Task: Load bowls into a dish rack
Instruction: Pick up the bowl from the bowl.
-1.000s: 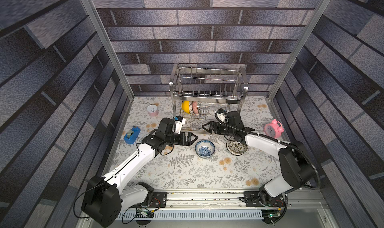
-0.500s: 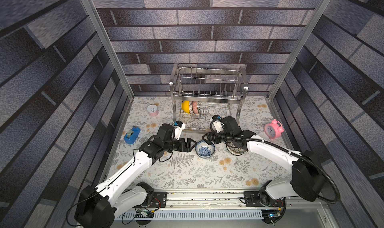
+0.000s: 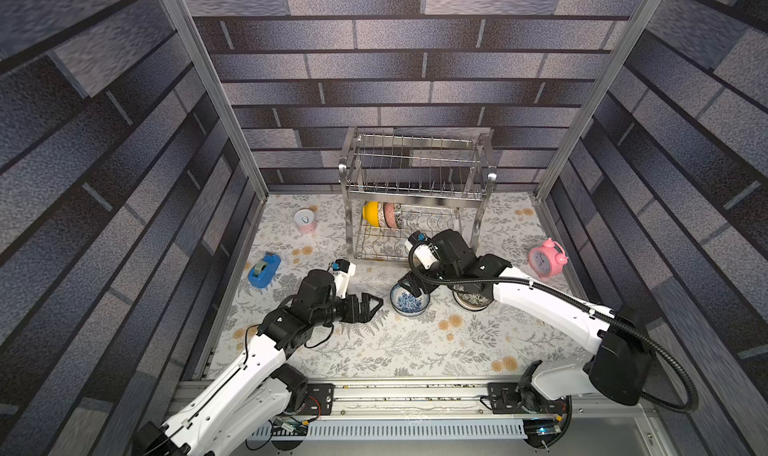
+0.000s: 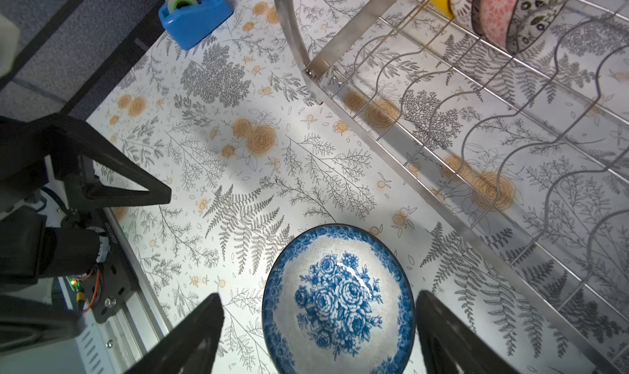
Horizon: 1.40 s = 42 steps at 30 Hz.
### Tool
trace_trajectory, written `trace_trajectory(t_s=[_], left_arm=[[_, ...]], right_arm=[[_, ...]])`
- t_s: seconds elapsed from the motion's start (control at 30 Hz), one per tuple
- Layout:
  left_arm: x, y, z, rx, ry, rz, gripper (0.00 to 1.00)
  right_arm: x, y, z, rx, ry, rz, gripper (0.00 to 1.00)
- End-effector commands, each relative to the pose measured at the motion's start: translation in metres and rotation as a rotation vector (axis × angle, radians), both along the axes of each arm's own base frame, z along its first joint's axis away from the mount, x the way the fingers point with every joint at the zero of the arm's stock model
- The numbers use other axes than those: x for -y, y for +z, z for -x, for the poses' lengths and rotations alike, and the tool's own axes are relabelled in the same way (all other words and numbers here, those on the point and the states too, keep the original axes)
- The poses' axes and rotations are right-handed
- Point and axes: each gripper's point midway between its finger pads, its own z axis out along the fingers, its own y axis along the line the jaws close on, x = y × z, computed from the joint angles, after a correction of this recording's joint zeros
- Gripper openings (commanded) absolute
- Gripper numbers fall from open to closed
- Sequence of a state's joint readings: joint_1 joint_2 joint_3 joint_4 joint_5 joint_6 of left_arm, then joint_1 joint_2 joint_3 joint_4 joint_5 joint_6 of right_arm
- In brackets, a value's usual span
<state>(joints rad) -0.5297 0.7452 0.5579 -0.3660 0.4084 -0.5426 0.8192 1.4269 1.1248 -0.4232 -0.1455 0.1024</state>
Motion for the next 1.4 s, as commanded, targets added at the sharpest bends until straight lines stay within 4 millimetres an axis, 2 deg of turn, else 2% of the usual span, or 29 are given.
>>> trace_trajectory(t_s=[0.0,0.2,0.37,0.57,0.87,1.2,1.37], left_arm=[[-0.006,-0.009,0.007,-0.031,0.036,0.010,1.00],[-0.009,-0.013,0.015,-0.039,0.040,0.026,1.00],[-0.011,-0.016,0.017,-0.046,0.047,0.029,1.00],[-0.012,-0.017,0.017,-0.047,0.052,0.032,1.00],[-0.012,-0.019,0.018,-0.052,0.055,0.027,1.00],[-0.013,-0.020,0.017,-0.054,0.063,0.024,1.00],[-0.014,-0.021,0.018,-0.054,0.064,0.020,1.00]], right_arm=[[0.001,-0.014,0.015,-0.007,0.070,0.115,0.83],[-0.004,-0.035,0.033,-0.028,0.140,0.209,0.68],[-0.008,-0.050,0.042,-0.026,0.178,0.274,0.62],[-0.012,-0.067,0.049,-0.037,0.210,0.332,0.59],[-0.016,-0.080,0.056,-0.053,0.242,0.361,0.53],[-0.016,-0.091,0.051,-0.041,0.226,0.396,0.51],[-0.018,-0.096,0.051,-0.049,0.228,0.402,0.44]])
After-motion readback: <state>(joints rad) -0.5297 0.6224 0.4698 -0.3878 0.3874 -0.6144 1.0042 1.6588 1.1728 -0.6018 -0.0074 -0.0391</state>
